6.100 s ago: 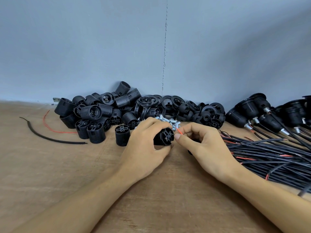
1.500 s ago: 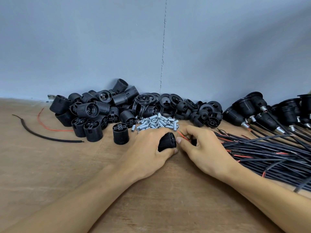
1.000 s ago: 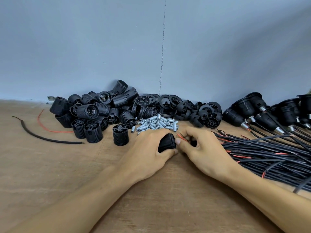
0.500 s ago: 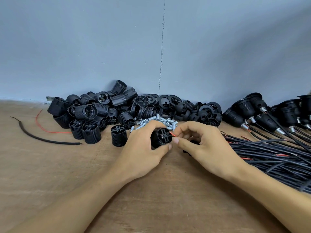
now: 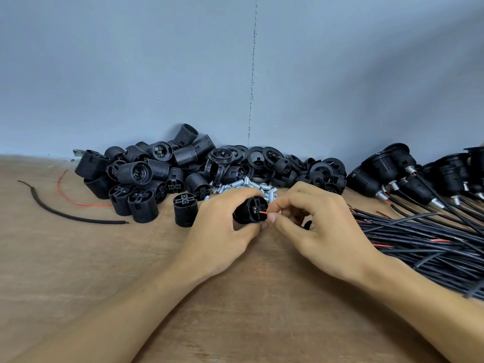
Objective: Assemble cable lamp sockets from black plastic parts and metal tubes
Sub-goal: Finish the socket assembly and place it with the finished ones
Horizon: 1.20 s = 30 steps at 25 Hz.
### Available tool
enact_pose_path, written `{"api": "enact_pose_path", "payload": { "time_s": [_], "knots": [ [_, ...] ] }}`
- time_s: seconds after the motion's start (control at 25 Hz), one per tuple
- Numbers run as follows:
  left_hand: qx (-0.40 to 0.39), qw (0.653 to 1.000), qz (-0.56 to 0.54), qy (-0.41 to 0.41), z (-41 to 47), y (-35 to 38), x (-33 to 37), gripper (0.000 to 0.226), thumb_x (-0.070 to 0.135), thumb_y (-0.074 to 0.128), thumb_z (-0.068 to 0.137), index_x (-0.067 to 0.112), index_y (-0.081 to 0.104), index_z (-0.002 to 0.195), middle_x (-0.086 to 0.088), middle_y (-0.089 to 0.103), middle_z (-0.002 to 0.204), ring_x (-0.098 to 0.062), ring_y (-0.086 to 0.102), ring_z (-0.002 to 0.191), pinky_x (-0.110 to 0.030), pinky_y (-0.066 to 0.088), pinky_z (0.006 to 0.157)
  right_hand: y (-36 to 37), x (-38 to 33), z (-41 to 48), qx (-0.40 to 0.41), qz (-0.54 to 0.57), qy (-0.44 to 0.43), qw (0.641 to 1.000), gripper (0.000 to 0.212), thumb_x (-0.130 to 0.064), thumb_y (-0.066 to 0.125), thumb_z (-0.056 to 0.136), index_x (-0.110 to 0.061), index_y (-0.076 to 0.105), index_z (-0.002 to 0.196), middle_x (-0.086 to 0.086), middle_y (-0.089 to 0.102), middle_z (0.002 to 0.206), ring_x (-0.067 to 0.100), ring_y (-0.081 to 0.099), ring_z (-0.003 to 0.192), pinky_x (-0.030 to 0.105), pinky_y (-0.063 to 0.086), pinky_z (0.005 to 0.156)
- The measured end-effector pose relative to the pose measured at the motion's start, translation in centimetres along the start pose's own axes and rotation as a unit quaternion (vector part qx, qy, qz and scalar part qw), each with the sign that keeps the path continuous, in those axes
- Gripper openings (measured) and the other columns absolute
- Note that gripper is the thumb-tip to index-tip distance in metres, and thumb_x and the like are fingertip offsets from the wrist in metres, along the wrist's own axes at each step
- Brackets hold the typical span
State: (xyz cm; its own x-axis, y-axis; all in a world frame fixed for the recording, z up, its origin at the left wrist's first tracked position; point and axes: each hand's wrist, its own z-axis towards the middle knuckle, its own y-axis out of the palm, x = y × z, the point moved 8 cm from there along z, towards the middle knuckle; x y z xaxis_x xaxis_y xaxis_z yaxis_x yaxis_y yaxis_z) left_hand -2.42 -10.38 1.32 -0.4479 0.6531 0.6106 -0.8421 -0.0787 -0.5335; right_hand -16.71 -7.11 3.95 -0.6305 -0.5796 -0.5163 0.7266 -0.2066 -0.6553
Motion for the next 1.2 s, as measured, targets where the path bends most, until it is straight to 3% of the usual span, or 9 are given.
{"api": "enact_pose_path", "payload": {
  "time_s": [0.32,0.48,0.64,0.72,0.84,0.92,1.12,1.2],
  "knots": [
    [-0.008,0.998,-0.048,-0.034,-0.3,0.5,-0.6,0.038,0.034,0.073,0.082,0.026,0.059,0.116,0.015,0.070,0.102,-0.009,0.068,0.099,-0.040,0.055,0.089,-0.2,-0.6,-0.2,0.017,-0.024,-0.071,0.997,0.010,-0.011,0.075,0.087,-0.021,0.075,0.087,-0.014,0.058,0.085,0.007,0.058,0.078,0.011,0.041,0.069],
    [-0.005,0.998,-0.053,-0.033,-0.3,0.4,-0.5,0.038,0.034,0.071,0.081,0.025,0.057,0.116,0.014,0.070,0.105,-0.009,0.067,0.103,-0.042,0.054,0.091,-0.2,-0.6,-0.5,0.027,-0.055,-0.113,0.992,0.006,-0.019,0.073,0.090,-0.024,0.075,0.094,-0.013,0.059,0.093,0.009,0.059,0.077,0.033,0.051,0.065],
    [0.000,0.998,-0.047,-0.031,-0.3,0.4,-0.4,0.039,0.034,0.072,0.080,0.026,0.057,0.115,0.014,0.070,0.105,-0.011,0.067,0.104,-0.043,0.053,0.094,-0.2,-0.7,-0.7,0.038,-0.072,-0.131,0.988,0.007,-0.024,0.069,0.092,-0.025,0.074,0.097,-0.012,0.058,0.094,0.012,0.060,0.076,0.040,0.052,0.061],
    [0.009,0.999,-0.036,-0.030,-0.3,0.2,-0.5,0.038,0.036,0.074,0.079,0.029,0.057,0.112,0.016,0.070,0.102,-0.009,0.067,0.102,-0.040,0.052,0.093,-0.1,-0.7,-0.7,0.038,-0.076,-0.132,0.988,0.008,-0.025,0.069,0.092,-0.024,0.074,0.098,-0.011,0.059,0.095,0.013,0.061,0.078,0.040,0.052,0.061],
    [0.030,0.999,-0.008,-0.013,-0.4,-0.2,-0.4,0.036,0.034,0.080,0.080,0.033,0.059,0.109,0.021,0.067,0.099,0.000,0.064,0.096,-0.016,0.045,0.086,0.0,-0.6,-0.6,0.032,-0.076,-0.125,0.989,0.009,-0.026,0.067,0.093,-0.025,0.074,0.099,-0.012,0.059,0.096,0.011,0.061,0.080,0.040,0.053,0.063],
    [0.044,0.999,0.006,-0.004,-0.4,-0.4,-0.3,0.036,0.033,0.083,0.080,0.033,0.060,0.108,0.022,0.066,0.099,0.003,0.062,0.093,-0.007,0.040,0.080,0.1,-0.4,-0.6,0.030,-0.069,-0.115,0.990,0.008,-0.025,0.068,0.094,-0.026,0.074,0.098,-0.014,0.059,0.096,0.009,0.060,0.081,0.038,0.052,0.064],
    [0.056,0.998,0.013,0.011,-0.4,-0.5,0.0,0.036,0.029,0.085,0.078,0.030,0.063,0.107,0.018,0.066,0.095,-0.003,0.062,0.091,-0.009,0.042,0.078,0.0,-0.1,-0.4,0.039,-0.050,-0.088,0.994,0.005,-0.023,0.068,0.093,-0.026,0.073,0.094,-0.017,0.054,0.090,0.007,0.057,0.079,0.018,0.044,0.067],
    [0.060,0.998,0.017,0.017,-0.3,-0.6,0.1,0.038,0.028,0.086,0.076,0.029,0.065,0.107,0.018,0.065,0.095,-0.003,0.061,0.091,-0.009,0.041,0.079,0.0,-0.1,-0.4,0.038,-0.044,-0.079,0.995,0.006,-0.023,0.068,0.093,-0.026,0.073,0.092,-0.018,0.054,0.088,0.008,0.058,0.079,0.016,0.043,0.067]
  ]
}}
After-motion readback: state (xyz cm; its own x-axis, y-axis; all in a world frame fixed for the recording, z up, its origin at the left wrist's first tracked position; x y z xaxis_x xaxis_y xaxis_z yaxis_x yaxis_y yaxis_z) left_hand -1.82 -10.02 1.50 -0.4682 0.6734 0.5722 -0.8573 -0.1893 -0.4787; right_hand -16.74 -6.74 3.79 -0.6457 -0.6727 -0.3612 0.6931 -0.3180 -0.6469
